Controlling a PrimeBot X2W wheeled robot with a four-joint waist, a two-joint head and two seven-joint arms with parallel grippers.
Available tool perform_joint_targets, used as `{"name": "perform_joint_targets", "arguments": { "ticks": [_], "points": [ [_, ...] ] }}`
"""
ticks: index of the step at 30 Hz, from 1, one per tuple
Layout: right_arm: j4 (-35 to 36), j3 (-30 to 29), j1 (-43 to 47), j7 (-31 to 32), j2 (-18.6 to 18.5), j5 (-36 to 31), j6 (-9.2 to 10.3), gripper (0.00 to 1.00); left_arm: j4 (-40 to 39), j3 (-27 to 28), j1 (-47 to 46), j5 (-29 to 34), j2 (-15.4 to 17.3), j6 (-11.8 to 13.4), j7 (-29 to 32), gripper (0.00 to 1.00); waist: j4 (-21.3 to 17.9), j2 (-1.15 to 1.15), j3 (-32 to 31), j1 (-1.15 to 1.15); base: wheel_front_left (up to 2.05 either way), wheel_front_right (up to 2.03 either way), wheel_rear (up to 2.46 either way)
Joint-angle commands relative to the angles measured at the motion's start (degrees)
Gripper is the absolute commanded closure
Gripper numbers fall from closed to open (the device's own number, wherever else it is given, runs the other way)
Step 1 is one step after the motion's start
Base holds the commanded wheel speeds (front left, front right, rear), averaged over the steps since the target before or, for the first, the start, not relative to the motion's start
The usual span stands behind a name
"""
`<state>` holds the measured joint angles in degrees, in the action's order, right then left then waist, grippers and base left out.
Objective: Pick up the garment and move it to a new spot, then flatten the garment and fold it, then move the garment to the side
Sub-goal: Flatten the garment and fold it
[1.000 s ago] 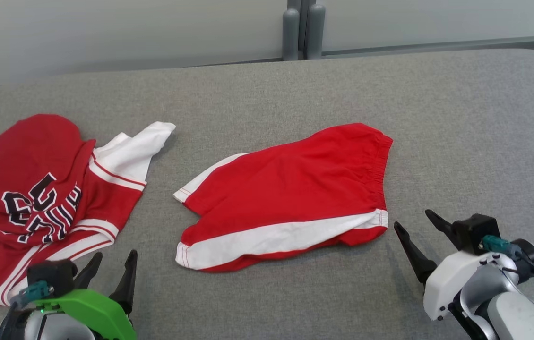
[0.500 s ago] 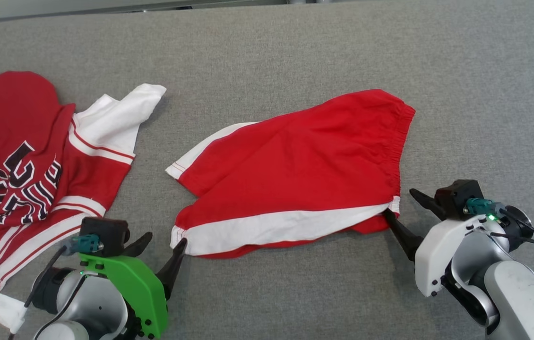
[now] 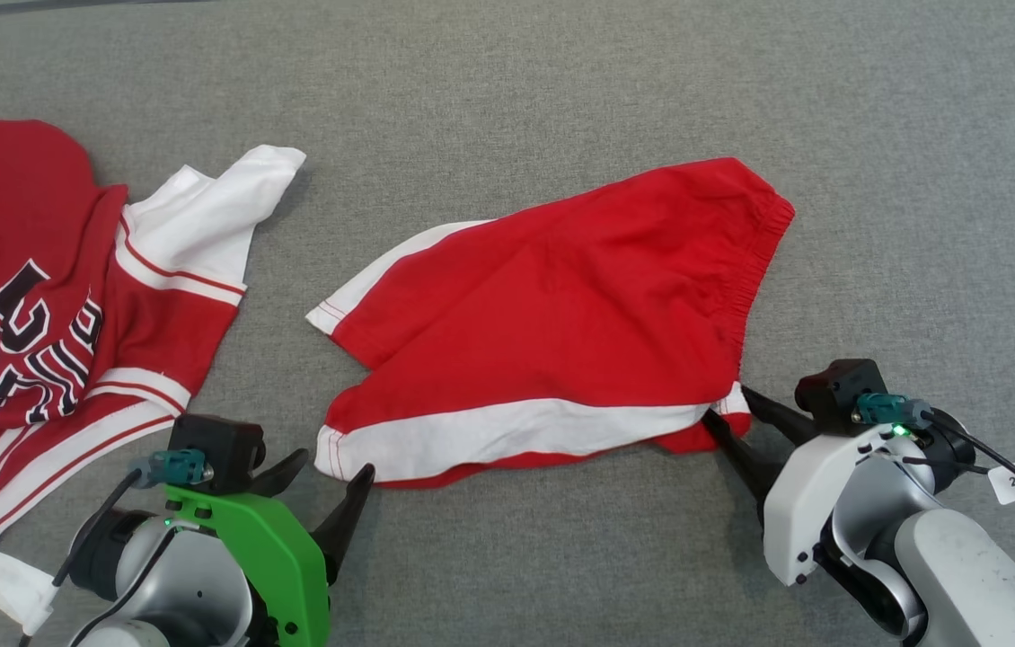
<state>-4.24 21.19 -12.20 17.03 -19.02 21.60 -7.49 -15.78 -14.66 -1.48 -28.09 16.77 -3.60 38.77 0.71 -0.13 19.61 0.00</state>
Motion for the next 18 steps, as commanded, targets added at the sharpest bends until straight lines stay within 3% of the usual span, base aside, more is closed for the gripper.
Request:
{"name": "perform_joint_targets", "arguments": {
  "ticks": [1, 4, 5, 6, 18],
  "points": [
    [-0.7, 0.4, 0.4, 0.2, -0.1, 0.7, 0.0, 0.58, 0.0, 0.1, 0.4, 0.3, 0.4, -0.1, 0.1, 0.0, -0.1, 0.13, 0.1, 0.0, 0.0, 0.0, 0.0],
    [-1.0, 0.5, -0.2, 0.3, -0.1, 0.8, 0.04, 0.76, 0.7, -0.3, -0.4, 0.4, 0.1, 0.1, 0.2, 0.0, -0.2, 0.13, 0.3, 0.0, 0.0, 0.0, 0.0],
    [-1.1, 0.5, -0.3, 0.2, -0.1, 0.9, 0.05, 0.97, 1.0, -0.3, -0.6, 0.4, 0.1, 0.0, 0.1, 0.0, -0.2, 0.13, 0.3, 0.0, 0.0, 0.0, 0.0],
    [-1.1, 0.5, -0.5, 0.1, -0.1, 1.0, 0.06, 1.0, 1.5, -0.3, -0.9, 0.3, 0.1, 0.0, -0.1, 0.0, -0.3, 0.13, 0.3, 0.0, 0.0, 0.0, 0.0],
    [-0.4, 0.7, -1.0, -1.1, -0.6, 1.0, 0.05, 1.0, 7.6, -0.5, -3.3, -0.4, -0.9, -0.2, -2.2, 0.0, -1.5, 0.13, 0.1, 0.0, 0.0, 0.0, 0.0]
  ]
}}
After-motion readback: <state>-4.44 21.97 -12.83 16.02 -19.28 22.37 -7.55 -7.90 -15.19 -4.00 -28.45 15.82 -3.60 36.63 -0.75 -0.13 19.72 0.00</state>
